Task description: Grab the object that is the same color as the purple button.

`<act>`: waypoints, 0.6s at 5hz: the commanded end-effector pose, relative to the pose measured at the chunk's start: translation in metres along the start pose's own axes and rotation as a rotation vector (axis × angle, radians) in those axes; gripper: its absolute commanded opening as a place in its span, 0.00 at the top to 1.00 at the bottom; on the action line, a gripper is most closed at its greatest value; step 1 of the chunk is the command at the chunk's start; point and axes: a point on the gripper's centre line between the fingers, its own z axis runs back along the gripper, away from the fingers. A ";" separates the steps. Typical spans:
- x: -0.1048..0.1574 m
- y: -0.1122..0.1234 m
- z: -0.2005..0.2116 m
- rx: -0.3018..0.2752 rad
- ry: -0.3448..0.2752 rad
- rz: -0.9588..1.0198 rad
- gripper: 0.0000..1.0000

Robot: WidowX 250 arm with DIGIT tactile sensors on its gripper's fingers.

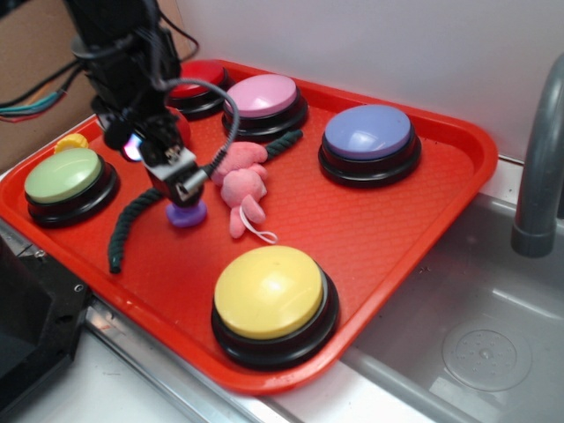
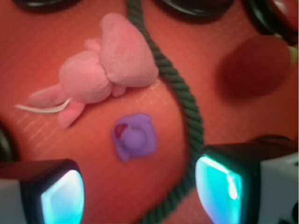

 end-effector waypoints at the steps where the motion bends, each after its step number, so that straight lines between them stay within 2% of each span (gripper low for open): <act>1: 0.007 0.001 -0.029 -0.010 0.039 0.005 0.00; 2: 0.008 0.006 -0.038 -0.001 0.056 0.014 0.00; 3: 0.012 0.014 -0.046 -0.017 0.066 0.025 0.00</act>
